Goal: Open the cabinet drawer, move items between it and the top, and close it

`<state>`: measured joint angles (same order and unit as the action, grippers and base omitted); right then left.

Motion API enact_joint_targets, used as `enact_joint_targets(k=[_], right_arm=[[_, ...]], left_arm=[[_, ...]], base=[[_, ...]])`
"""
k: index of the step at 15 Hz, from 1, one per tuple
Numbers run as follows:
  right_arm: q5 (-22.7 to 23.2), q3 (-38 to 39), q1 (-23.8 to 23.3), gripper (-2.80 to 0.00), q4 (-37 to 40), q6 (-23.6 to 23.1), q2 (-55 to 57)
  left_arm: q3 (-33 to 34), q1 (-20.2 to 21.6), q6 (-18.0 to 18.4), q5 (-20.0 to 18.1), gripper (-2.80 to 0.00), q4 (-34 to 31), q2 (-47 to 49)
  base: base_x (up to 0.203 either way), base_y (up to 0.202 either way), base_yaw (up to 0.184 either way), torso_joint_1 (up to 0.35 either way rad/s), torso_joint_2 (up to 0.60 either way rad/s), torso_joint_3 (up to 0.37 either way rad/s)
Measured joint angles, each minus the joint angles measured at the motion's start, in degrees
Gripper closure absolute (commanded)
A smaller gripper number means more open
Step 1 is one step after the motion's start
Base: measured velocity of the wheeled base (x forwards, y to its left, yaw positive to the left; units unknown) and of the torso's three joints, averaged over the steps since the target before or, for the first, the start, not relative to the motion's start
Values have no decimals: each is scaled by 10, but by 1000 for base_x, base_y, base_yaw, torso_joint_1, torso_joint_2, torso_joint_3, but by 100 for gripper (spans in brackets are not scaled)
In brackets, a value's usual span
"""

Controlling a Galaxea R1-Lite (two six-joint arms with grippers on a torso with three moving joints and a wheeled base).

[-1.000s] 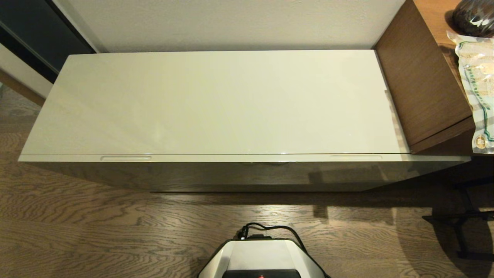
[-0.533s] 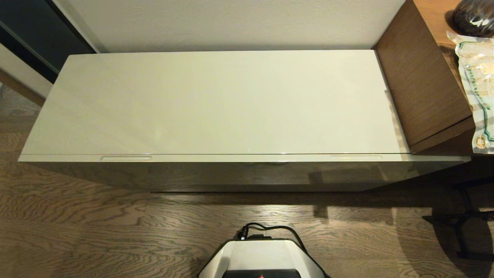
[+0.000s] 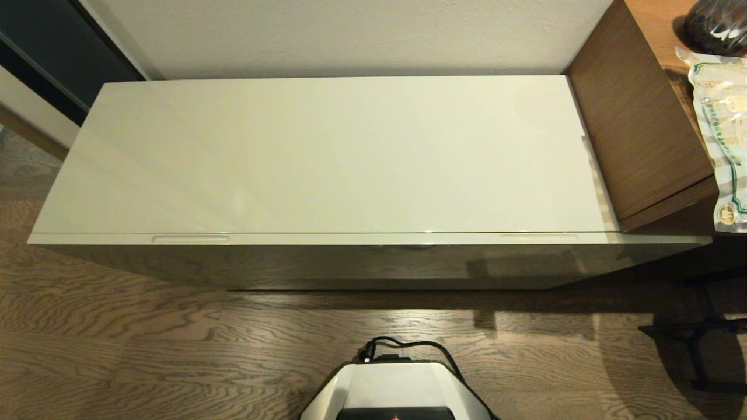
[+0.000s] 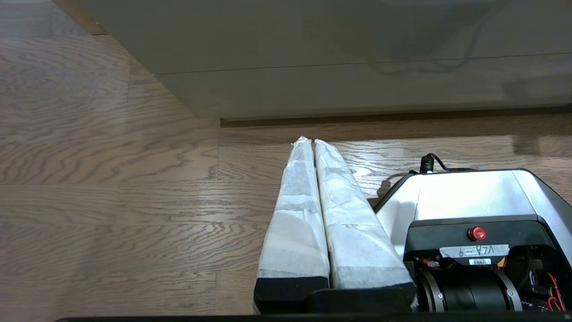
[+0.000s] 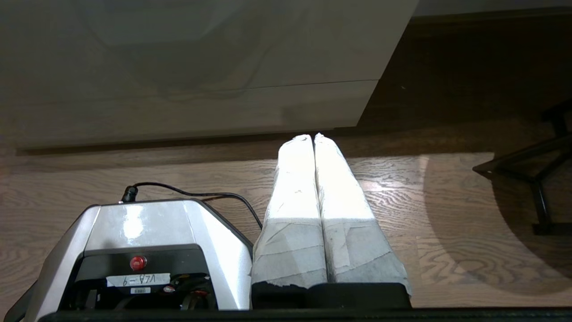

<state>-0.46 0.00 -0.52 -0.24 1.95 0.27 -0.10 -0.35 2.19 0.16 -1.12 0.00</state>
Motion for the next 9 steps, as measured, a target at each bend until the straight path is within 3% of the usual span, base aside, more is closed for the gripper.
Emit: enact_joint_targets(k=[9], right_arm=[[0,0,0,0,0,0,0]], left_arm=[[0,0,0,0,0,0,0]], base=[[0,0,0,0,0,0]])
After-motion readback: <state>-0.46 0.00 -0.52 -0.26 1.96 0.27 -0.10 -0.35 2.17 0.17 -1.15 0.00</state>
